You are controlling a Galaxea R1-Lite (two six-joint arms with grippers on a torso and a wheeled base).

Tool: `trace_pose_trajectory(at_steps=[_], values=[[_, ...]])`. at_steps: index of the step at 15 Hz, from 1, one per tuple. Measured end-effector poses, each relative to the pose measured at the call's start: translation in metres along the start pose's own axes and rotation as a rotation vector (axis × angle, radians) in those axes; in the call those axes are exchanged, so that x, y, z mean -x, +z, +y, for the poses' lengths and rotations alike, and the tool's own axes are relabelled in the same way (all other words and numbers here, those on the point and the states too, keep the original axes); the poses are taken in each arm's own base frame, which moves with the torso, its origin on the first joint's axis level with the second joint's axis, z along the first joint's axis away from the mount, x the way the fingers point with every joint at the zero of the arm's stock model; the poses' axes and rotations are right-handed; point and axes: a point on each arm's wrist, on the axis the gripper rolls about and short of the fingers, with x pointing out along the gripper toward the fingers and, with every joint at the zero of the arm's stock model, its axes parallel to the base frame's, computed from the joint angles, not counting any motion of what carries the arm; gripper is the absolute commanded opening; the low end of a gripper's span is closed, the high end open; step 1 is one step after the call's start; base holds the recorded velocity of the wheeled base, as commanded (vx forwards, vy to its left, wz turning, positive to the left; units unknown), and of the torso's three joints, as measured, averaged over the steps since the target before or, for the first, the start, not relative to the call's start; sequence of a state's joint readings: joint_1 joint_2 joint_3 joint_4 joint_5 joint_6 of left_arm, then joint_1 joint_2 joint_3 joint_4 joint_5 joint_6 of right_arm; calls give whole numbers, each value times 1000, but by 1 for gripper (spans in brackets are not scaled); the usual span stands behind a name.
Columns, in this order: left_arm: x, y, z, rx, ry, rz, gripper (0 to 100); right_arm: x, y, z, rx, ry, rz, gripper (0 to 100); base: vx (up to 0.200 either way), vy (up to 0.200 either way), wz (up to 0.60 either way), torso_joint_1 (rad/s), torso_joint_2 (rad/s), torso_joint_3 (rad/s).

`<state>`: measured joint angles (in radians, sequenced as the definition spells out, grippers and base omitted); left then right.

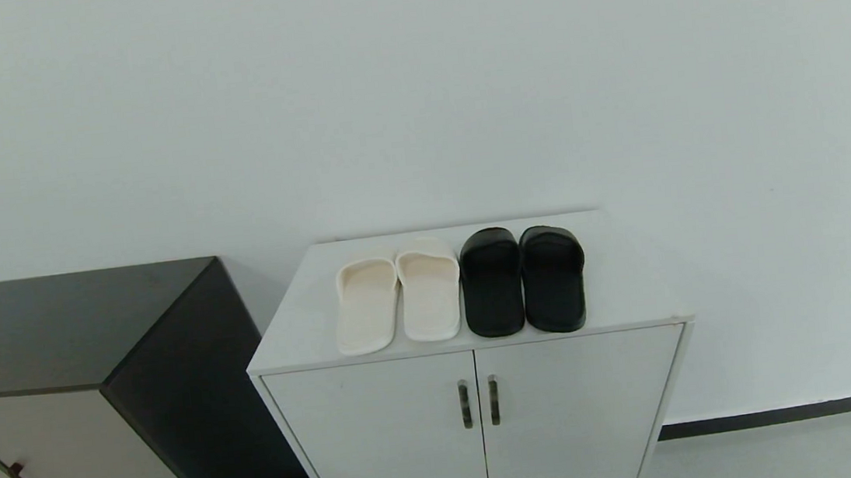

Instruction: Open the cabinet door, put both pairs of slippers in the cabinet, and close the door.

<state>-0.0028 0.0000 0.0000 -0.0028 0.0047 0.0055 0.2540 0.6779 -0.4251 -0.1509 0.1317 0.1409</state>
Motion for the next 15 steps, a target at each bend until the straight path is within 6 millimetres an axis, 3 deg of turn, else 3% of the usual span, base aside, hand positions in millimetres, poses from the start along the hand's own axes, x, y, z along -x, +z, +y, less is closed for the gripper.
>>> trace_pose_trajectory(at_steps=[4, 8, 15], values=[[0, 0, 0, -1, -5, 0, 0, -68, 28, 21, -39, 158, 99, 100, 0, 0, 0, 0, 0, 0], [0, 0, 0, -2, -10, 0, 0, -136, 41, 56, -58, 155, 151, 100, 0, 0, 0, 0, 0, 0], [0, 0, -1, -11, -32, 1, 0, -259, 24, 100, -34, -82, 148, 100, 0, 0, 0, 0, 0, 0]])
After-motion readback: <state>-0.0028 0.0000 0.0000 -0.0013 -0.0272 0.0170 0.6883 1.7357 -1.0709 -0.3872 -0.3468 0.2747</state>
